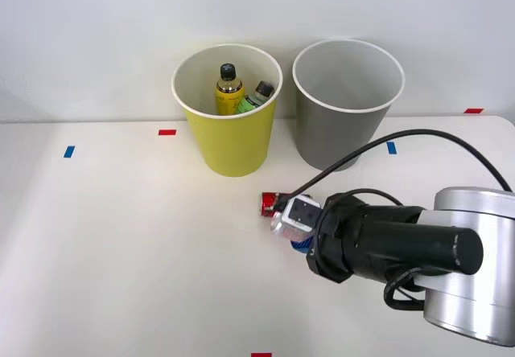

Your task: Put cans in the gray bin, plastic bottles in the light green bin

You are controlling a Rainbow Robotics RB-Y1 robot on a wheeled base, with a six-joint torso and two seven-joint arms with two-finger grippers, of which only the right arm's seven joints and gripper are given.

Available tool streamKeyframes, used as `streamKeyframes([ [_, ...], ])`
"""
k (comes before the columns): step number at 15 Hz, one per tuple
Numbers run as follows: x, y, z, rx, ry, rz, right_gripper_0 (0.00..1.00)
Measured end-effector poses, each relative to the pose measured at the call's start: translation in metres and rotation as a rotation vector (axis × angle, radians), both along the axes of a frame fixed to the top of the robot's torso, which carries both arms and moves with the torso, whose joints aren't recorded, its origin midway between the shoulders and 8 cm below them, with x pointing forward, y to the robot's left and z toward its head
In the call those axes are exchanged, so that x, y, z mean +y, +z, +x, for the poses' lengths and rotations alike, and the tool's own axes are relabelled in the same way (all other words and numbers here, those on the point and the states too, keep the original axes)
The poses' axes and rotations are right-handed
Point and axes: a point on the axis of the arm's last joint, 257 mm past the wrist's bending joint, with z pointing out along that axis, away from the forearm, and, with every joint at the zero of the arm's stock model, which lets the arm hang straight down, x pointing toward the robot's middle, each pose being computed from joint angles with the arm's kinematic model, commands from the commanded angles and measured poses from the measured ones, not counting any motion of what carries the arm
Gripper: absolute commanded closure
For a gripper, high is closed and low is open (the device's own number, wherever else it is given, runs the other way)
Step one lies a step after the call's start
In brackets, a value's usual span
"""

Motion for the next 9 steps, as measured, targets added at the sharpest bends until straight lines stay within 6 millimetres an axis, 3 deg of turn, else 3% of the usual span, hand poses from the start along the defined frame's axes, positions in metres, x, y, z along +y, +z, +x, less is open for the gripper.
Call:
streamKeyframes([
  [3, -0.015, 0.036, 0.013, -0.042, -0.091, 0.11, 1.0],
  [9, -0.062, 0.098, 0.041, -0.138, -0.288, 0.338, 1.0],
])
